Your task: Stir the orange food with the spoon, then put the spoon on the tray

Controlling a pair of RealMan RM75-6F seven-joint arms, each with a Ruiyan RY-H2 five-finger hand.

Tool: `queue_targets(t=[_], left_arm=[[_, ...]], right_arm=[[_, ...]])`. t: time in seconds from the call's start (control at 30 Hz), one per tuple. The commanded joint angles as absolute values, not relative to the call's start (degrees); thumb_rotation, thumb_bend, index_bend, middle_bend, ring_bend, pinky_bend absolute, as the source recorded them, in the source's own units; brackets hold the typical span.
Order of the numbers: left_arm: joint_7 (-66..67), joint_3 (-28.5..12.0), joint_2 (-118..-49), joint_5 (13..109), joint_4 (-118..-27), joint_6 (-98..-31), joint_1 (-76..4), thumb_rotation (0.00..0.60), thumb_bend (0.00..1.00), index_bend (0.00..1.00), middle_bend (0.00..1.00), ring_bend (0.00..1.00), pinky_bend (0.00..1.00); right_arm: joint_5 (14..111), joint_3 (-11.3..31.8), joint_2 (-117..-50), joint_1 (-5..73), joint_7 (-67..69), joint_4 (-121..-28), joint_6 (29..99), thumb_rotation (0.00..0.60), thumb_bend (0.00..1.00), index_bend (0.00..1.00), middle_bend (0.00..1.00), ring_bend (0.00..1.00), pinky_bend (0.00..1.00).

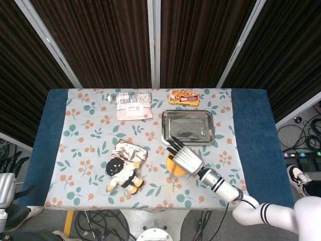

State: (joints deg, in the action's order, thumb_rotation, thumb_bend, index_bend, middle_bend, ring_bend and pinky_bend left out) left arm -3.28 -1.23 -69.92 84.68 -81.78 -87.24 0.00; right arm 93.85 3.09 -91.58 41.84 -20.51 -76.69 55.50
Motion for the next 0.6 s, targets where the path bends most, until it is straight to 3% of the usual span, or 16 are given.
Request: queue_targets(t=[0.03, 0.6], left_arm=[[-3.3, -1.3, -69.9, 84.5, -81.7, -87.1, 0.0, 0.6, 0.0, 0.25, 0.17, 0.15, 0.14], [-2.2, -1.4, -69.5, 84.4, -82.8, -87.1, 0.0, 0.6, 0.0, 0.25, 0.17, 0.15, 0.14]], right_arm=[[95.1, 2.3, -91.0, 42.7, -20.0, -76.3, 55.0, 0.6, 0.39, 0.5, 0.21, 0.0, 0.0], [103.4, -1.0, -88.4, 47.6, -6.4, -70.1, 58.7, 0.6, 0.4, 0.44, 0.21, 0.0, 0.0]])
